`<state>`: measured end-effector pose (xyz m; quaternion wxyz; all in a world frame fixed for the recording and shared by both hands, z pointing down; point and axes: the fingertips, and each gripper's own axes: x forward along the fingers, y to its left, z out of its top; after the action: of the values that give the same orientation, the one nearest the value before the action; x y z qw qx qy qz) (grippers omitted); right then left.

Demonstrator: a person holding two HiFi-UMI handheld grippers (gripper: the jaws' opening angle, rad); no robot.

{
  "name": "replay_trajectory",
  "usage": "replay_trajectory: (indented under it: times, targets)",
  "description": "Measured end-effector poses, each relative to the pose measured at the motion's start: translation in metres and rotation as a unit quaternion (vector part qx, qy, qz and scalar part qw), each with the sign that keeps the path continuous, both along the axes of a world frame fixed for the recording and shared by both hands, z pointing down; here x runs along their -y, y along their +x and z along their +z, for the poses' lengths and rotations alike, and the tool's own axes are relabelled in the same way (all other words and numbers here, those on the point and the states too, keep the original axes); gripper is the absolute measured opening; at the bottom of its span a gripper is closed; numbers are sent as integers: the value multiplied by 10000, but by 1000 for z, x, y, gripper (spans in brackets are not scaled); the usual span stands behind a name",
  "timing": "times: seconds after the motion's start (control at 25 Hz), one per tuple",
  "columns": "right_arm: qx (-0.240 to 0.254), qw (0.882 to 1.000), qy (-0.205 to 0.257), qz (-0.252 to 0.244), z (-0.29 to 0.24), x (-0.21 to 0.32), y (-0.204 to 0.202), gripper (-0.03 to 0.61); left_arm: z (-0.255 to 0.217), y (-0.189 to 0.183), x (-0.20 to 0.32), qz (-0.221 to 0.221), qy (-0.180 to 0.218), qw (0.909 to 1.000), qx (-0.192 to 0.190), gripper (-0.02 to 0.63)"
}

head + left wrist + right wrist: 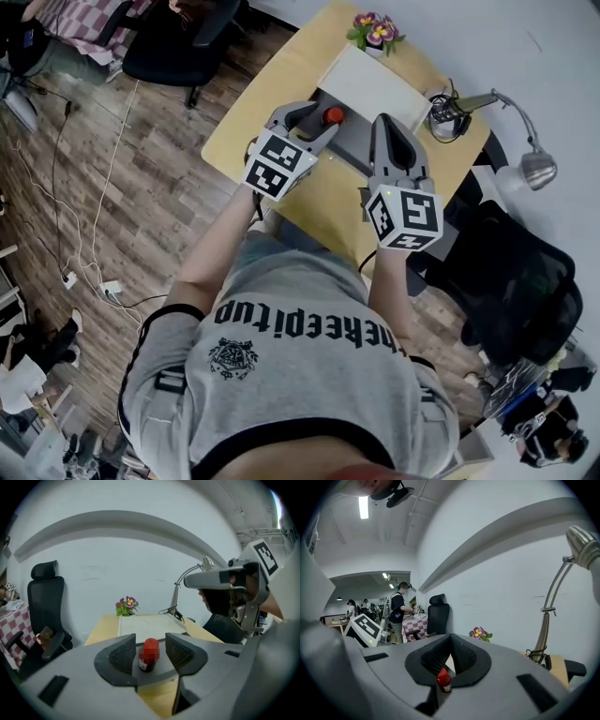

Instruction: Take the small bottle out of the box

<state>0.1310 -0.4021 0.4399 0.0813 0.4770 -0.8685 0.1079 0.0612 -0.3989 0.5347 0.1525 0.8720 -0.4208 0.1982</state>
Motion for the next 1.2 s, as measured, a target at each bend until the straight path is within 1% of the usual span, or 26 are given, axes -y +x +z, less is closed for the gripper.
replay_trajectory:
  times: [0.08, 0.16, 0.36, 0.64, 1.0, 1.08, 1.2]
  targets:
    - [36, 10000, -5, 17, 0, 2, 2, 2, 13, 6, 1, 149, -148, 9995, 225, 199]
    - [51, 10000, -17, 27, 1, 2, 3, 2, 25, 11, 3, 234, -206, 9988, 376, 206]
    - [83, 9999, -64, 45, 4, 3, 5, 2, 48, 19, 9, 327, -382, 9966, 647, 213]
    - [98, 9999, -117, 64, 8, 8, 11, 2, 75, 28, 18, 338, -838, 9912, 969, 227]
    - [138, 9997, -197, 48, 15, 16, 16, 2, 103, 30, 25, 70, -1407, 9812, 1316, 229]
    - [154, 9996, -220, 50, 16, 17, 15, 2, 106, 28, 25, 2, -1485, 9792, 1386, 229]
    - [169, 9995, -247, 43, 18, 19, 16, 2, 108, 27, 27, -43, -1497, 9769, 1527, 229]
